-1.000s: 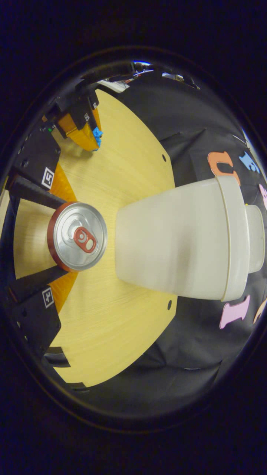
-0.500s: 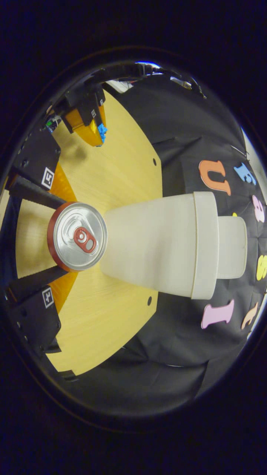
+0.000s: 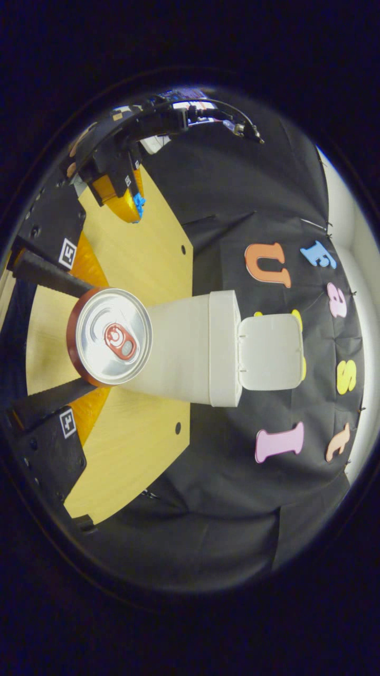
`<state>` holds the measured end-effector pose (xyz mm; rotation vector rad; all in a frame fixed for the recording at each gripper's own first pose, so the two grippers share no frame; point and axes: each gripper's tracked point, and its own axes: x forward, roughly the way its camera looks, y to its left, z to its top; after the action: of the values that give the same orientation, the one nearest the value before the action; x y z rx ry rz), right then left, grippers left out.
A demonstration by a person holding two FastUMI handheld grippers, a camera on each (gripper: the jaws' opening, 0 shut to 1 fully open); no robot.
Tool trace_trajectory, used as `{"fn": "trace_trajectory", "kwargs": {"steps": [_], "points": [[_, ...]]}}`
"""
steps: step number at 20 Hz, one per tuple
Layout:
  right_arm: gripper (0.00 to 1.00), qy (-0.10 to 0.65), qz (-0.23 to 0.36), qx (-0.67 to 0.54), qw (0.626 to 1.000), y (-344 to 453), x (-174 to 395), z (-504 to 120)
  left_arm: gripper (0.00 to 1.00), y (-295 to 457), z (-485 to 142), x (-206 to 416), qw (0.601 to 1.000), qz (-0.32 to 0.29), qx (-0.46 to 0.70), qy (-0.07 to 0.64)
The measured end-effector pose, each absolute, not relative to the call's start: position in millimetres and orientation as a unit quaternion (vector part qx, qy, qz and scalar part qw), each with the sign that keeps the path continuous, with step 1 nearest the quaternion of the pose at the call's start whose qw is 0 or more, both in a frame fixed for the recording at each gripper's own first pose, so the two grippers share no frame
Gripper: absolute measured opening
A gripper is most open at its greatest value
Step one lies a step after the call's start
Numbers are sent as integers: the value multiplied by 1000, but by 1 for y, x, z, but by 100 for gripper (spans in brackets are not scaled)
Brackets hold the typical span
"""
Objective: Press the lid of the desktop garbage bin to open it, pick up the crumpled paper on the desktop and throw it into the bin, then pick up the pop can on the desktop and drop it into the bin, and finally close the garbage bin lid.
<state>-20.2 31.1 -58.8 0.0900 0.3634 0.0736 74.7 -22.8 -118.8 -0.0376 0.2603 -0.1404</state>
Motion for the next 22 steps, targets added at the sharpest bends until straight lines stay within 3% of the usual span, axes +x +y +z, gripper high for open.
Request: {"fn": "trace_trajectory", "kwargs": {"steps": [11,18,22], "points": [[80,134,29,48,989,14,-39,-29,45,-31,-68,51,996,-74,-2,52],[80,112,-1,33,993,-7,-40,-19,45,-39,-33,74,997,-65,-24,34],[80,117,39,52,991,2,-47,-15,45,-46,-7,94,998,-55,-30,24]]}}
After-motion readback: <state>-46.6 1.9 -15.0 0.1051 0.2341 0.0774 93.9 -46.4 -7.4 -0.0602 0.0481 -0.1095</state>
